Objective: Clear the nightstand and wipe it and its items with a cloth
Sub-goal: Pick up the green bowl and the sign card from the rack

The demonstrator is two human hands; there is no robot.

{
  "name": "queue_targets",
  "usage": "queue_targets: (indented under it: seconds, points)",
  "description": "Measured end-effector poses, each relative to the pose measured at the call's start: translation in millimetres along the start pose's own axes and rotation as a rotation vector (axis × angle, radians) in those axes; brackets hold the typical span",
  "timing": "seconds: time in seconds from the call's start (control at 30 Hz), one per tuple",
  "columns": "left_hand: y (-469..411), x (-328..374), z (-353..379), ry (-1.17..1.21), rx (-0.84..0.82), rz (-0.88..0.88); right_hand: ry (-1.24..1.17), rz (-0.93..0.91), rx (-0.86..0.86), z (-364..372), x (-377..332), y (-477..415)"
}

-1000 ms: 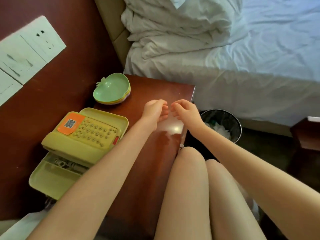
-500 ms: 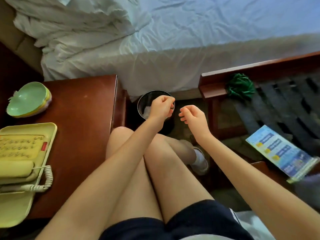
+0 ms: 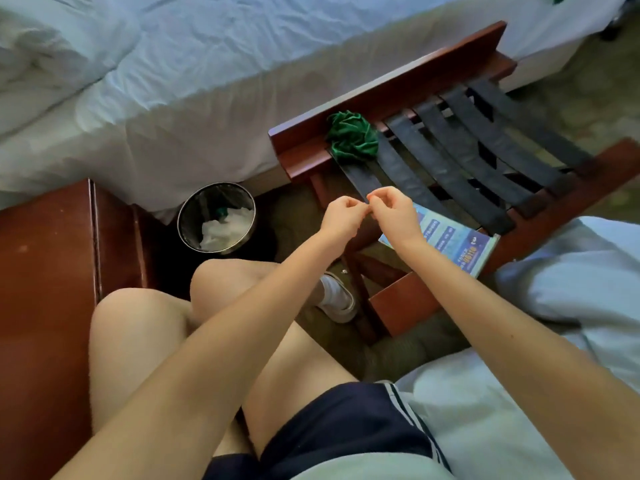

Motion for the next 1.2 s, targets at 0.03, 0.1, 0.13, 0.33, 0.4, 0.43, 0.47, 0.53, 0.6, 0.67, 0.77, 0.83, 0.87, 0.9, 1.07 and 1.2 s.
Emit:
queue_targets:
  seconds: [0.03,0.1,0.13,0.33,0.4,0.43,0.47,0.53,0.6,0.67,0.77,0.83,0.87,0.9,1.07,1.2]
  points:
    - [-3.1,-0.7,11.4,-0.091,-0.024,-0.023,0.036,0.016,0.013,-10.0,6.0,-2.6]
    - [-7.2,-4.5,31.2,-0.216,-0.090,-0.069,0.108,0.041,0.033,-28.5,16.3,-5.8]
    - [-7.7,-7.0,39.0,-0.231,-0.119,-0.096,0.147,0.048,0.042,-36.7,21.0,-6.6]
    - [-6.6,-17.4,59.8,-0.172,-0.111,-0.142,0.514,0.020,0.093,-64.0,44.3,-7.6]
    - [-6.8,-18.8,61.1,-0.062,-0.107,-0.168,0.675,-0.007,0.094,-69.1,47.9,-6.9]
    - [-6.6,-19.4,61.8,0.002,-0.115,-0.179,0.749,-0.015,0.087,-71.2,49.6,-6.1]
    - [-5.3,-19.3,61.9,0.056,-0.129,-0.180,0.808,-0.015,0.083,-73.4,50.6,-5.0]
    - [-1.5,-16.7,60.2,0.160,-0.159,-0.171,0.847,0.024,0.080,-77.3,49.5,-3.0]
    - [3.1,-13.7,55.7,0.240,-0.178,-0.184,0.815,0.065,0.081,-81.7,44.3,-1.9]
    - [7.4,-12.3,48.6,0.290,-0.193,-0.195,0.810,0.052,0.096,-85.4,35.7,0.0]
    - [13.6,-8.0,35.7,0.330,-0.213,-0.178,0.876,0.000,0.135,-87.5,17.3,1.6]
    - [17.1,-3.7,24.8,0.331,-0.207,-0.125,0.874,-0.010,0.125,-84.3,4.8,2.3]
    - [19.0,-1.4,17.9,0.333,-0.200,-0.099,0.856,-0.004,0.116,-81.3,-1.5,2.3]
    - [21.1,0.1,10.2,0.339,-0.189,-0.081,0.831,0.002,0.106,-76.9,-6.8,2.1]
    - [32.9,-3.7,-35.7,0.397,-0.096,-0.039,0.623,-0.010,0.082,-36.3,-23.1,3.2]
    - [38.6,-18.9,-69.9,0.525,0.043,-0.055,0.468,-0.040,0.052,9.3,-32.5,9.5]
Point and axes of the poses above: each hand's wrist, its own y-axis away from the middle knuckle, its own z-axis out of the palm, x = y × z, the point moved 2 cm from there along -y, towards the middle knuckle, and after that the axes turned 9 degrees about -y, right-handed, at the moved point
